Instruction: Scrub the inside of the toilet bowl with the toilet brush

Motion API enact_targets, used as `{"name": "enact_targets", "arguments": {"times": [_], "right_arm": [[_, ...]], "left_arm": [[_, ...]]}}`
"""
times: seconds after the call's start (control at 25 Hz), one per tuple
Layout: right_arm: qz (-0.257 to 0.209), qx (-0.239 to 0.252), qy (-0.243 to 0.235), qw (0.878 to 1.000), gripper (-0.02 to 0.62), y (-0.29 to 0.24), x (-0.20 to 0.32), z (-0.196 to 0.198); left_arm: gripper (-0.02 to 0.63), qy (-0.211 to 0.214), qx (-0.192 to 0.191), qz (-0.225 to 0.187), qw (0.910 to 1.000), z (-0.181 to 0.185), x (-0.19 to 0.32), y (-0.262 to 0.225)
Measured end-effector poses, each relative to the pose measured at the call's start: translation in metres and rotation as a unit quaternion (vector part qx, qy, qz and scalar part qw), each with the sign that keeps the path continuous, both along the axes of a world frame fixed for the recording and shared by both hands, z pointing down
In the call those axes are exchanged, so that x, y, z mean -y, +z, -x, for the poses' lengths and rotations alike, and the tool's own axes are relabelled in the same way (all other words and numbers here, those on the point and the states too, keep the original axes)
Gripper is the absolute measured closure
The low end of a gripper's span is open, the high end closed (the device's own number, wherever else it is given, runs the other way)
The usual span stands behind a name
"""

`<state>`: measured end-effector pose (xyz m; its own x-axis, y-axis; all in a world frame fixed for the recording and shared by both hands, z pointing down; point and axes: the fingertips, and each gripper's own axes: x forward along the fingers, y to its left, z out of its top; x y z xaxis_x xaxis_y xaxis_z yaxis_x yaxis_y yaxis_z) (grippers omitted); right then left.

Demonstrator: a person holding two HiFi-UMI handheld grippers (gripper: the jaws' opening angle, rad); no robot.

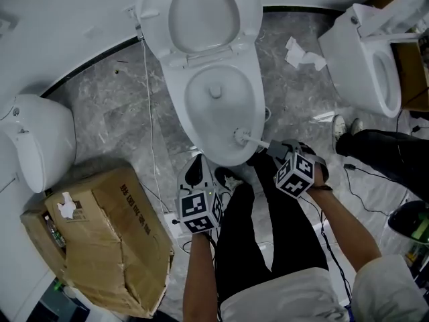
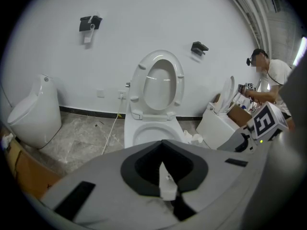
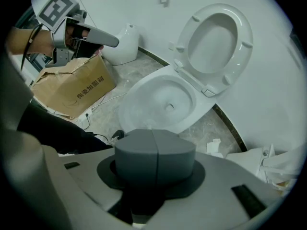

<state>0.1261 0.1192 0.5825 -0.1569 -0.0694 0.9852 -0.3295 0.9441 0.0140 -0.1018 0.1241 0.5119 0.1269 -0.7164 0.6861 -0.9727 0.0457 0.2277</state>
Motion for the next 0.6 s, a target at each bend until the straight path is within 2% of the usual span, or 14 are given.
{"name": "enact_targets", "arguments": {"times": [0.4,0.6], "right_arm": [[0.049,0.011,-0.017,0.999,0.42,-0.003,-0.015,0.005],[0.073,0.032,-0.023,0.997,0.42,-0.002,-0.026,0.018]], "left_arm": [[0.577,-0.009,0.003,0.003,1.0,0.0,-0.006,0.001],[0.577,-0.009,0.002,0.007,0.9999,-0.005,-0.008,0.001]]}}
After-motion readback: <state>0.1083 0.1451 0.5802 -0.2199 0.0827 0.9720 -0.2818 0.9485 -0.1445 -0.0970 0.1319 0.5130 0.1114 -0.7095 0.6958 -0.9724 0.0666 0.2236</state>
